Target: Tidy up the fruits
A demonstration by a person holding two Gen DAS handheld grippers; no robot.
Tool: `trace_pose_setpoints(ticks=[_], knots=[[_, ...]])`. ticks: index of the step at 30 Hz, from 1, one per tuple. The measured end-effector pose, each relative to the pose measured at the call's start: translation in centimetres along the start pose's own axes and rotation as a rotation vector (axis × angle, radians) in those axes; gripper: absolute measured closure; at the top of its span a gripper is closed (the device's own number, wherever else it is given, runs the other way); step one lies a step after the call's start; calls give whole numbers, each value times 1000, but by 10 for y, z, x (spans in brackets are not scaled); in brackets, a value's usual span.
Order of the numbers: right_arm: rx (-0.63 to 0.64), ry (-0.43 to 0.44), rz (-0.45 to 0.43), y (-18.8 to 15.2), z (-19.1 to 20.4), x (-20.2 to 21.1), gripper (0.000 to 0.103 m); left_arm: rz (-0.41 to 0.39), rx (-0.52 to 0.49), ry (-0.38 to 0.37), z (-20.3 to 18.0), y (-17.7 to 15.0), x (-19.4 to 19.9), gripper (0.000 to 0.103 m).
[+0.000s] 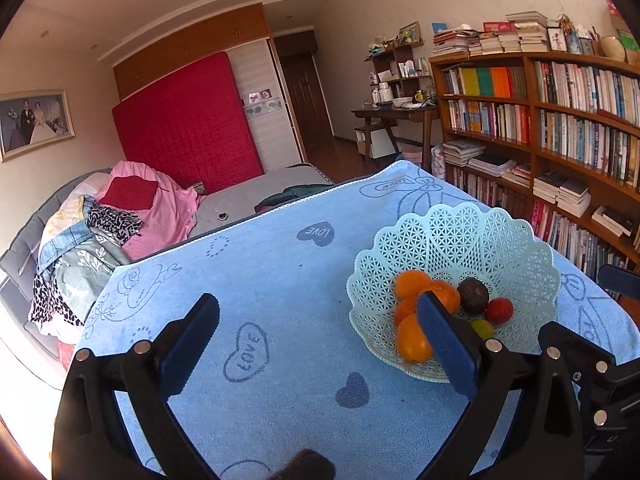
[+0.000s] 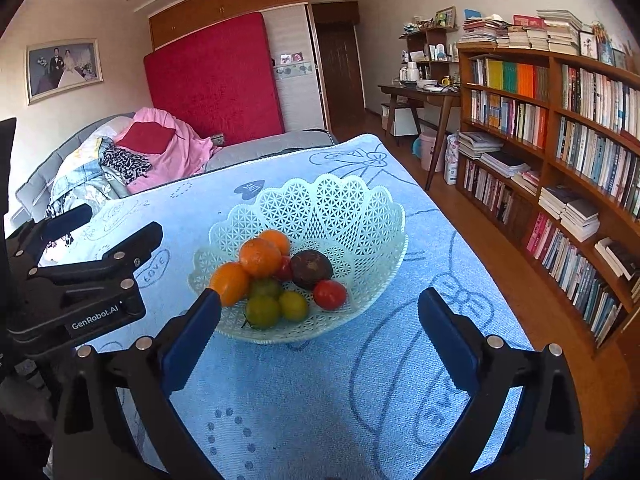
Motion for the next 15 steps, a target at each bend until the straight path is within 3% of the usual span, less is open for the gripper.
trace_pose_setpoints(ticks=[15], knots=[[52, -20, 19, 0, 9, 2, 3, -23, -49, 96, -2, -2, 14, 5]])
Point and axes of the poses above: each gripper's, at about its wrist camera, not at the fingertips, and x roughly against the way its jaws point, z to its left, y to its top, the point moved 3 cm from there along -x, roughly the way its jaws point, and after that the axes turned 4 degrees about z, right-handed, at the moved point
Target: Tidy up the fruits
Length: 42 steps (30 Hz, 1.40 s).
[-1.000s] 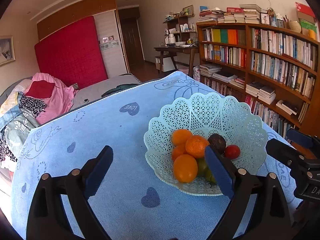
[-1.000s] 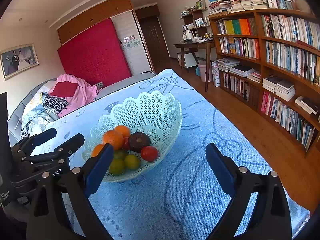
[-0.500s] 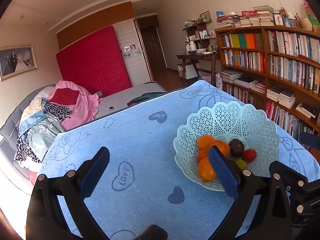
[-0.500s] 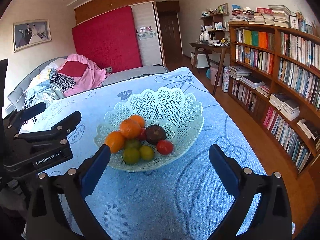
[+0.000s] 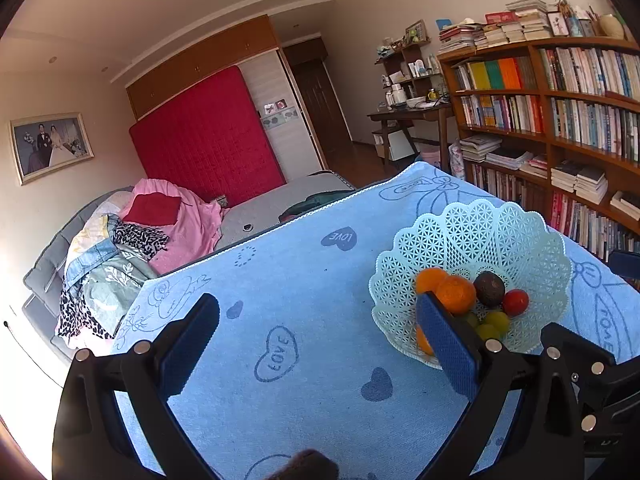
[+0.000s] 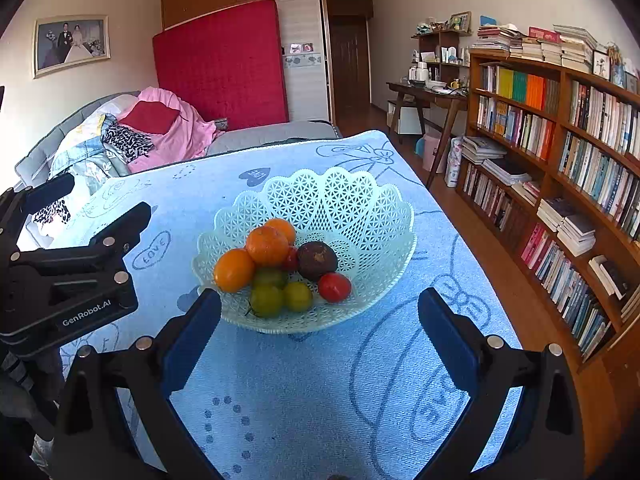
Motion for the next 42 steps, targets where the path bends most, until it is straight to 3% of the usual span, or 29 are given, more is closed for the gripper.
trace_pose_setpoints(ticks=[12, 42], knots=[[11, -5, 2, 0, 2, 0, 3, -5, -18, 42, -2, -1, 1, 5], [10, -7, 4, 0, 1, 0, 3, 11, -47, 46, -10, -5, -3, 5]])
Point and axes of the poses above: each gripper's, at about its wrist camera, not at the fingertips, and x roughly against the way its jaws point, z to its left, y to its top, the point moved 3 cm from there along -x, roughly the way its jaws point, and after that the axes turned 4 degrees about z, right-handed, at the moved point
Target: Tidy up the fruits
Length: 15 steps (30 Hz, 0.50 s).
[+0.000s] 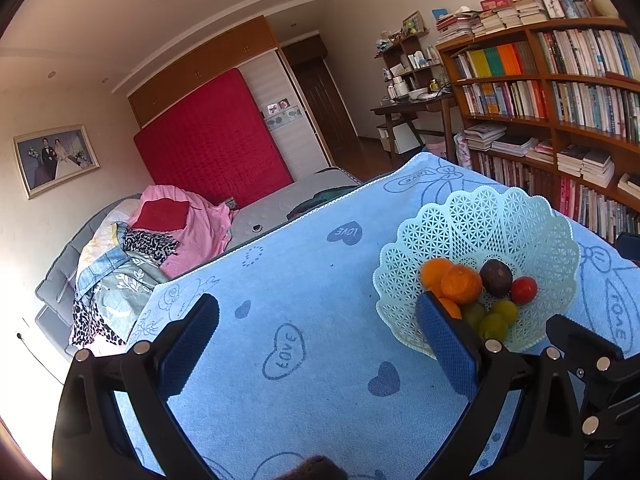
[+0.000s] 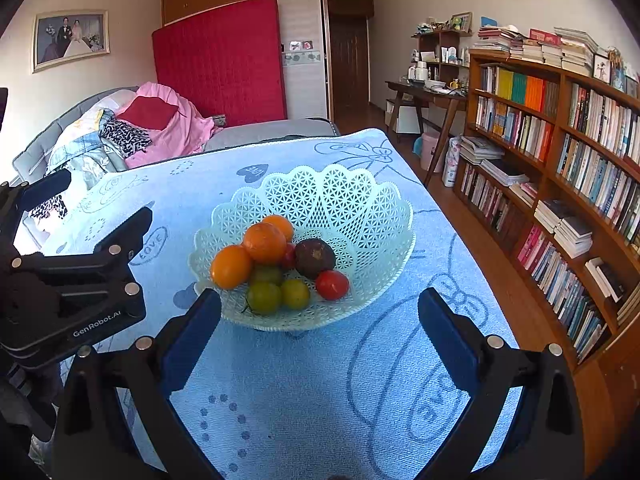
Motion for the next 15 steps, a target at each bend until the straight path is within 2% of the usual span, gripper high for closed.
trace_pose_setpoints(ticks=[15], knots=[[-1, -1, 2, 0, 0, 0, 3, 12, -6, -22, -2, -3, -2, 5]])
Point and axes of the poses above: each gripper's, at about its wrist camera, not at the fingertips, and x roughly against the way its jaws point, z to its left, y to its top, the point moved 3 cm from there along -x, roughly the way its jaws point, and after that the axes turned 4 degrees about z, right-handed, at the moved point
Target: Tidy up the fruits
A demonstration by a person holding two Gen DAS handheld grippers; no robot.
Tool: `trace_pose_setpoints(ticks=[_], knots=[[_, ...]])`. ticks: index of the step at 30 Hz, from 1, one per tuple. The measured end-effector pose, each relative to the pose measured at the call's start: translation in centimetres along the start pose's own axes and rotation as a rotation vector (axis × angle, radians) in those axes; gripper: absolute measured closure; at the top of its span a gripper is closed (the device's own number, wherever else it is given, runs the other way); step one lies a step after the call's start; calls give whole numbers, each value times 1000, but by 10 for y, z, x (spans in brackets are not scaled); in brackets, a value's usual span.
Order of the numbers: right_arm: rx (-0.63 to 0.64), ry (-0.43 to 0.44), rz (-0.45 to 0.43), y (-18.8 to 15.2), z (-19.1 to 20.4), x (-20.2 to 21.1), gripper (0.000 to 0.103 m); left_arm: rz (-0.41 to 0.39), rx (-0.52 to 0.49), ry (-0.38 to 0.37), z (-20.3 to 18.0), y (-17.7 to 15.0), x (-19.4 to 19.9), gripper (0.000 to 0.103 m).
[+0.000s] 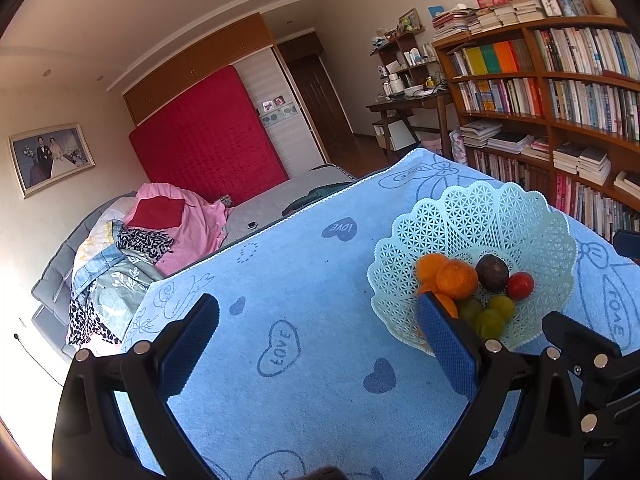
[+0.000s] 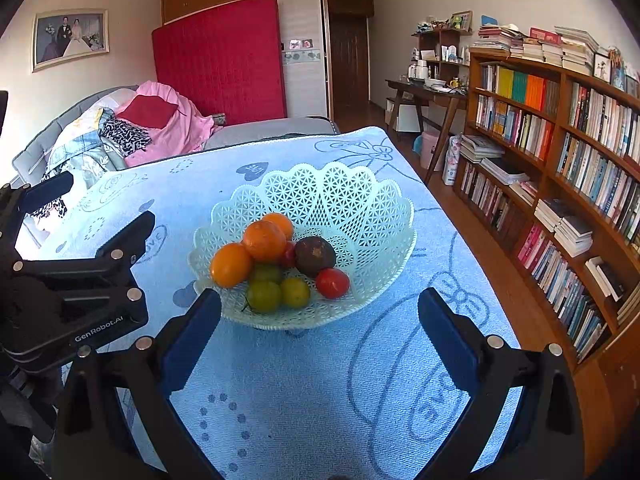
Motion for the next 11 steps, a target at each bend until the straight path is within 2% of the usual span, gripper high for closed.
trace_pose_setpoints(ticks=[7, 11], knots=[[1, 6, 13, -7, 1, -4, 3, 56, 20, -37, 4, -5, -4, 5], [3, 26, 25, -13, 8, -7, 3, 107, 47, -62, 15, -18, -8, 5]])
Point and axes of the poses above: each gripper's, at about its wrist camera, not at the fingertips, and x roughly against the way its jaws point, z to its left, y to its top, the point moved 3 cm from there along -x, roughly the way its jaws point, and after that the axes turned 4 degrees about z, right-handed, at the moved point
